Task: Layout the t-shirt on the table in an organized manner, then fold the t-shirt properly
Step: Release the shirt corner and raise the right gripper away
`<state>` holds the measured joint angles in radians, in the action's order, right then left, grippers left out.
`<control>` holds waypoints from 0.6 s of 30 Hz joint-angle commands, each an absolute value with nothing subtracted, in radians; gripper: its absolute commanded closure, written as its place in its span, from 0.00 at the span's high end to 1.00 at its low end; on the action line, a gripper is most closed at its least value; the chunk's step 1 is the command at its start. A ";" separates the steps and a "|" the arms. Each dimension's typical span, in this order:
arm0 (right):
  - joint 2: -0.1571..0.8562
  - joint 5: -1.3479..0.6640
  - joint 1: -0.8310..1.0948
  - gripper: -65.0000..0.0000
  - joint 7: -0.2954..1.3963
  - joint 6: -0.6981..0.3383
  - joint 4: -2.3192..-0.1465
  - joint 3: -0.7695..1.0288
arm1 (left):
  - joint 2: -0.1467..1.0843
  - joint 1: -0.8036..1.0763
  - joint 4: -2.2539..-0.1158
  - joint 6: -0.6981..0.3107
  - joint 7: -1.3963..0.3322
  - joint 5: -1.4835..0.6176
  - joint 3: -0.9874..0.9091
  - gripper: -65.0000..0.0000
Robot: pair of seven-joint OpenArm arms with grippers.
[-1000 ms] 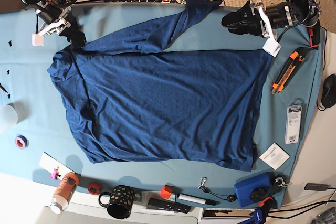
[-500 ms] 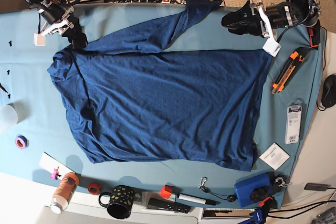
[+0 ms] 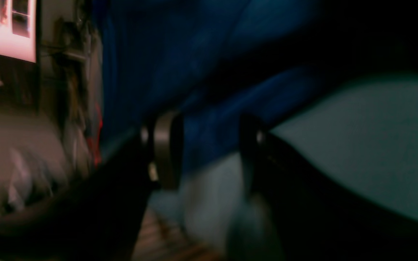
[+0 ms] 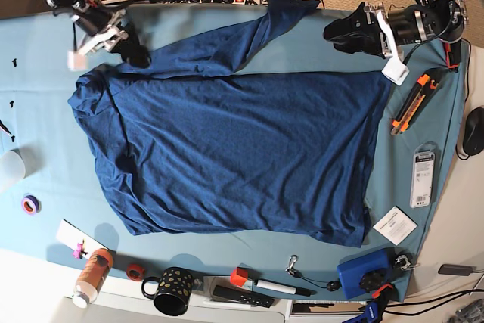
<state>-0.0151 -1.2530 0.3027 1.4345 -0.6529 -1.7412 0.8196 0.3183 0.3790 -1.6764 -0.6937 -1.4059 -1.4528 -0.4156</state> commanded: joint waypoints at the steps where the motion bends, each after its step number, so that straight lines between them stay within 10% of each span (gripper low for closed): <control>1: 0.014 -1.288 0.297 0.39 1.396 -0.662 -1.819 0.832 | 0.330 0.377 -1.697 -0.698 -1.396 -1.484 -0.422 0.47; 18: -0.139 -0.923 0.511 0.39 1.382 -0.515 -2.163 0.832 | 0.330 0.386 -1.697 -0.698 -1.396 -1.484 -0.422 0.47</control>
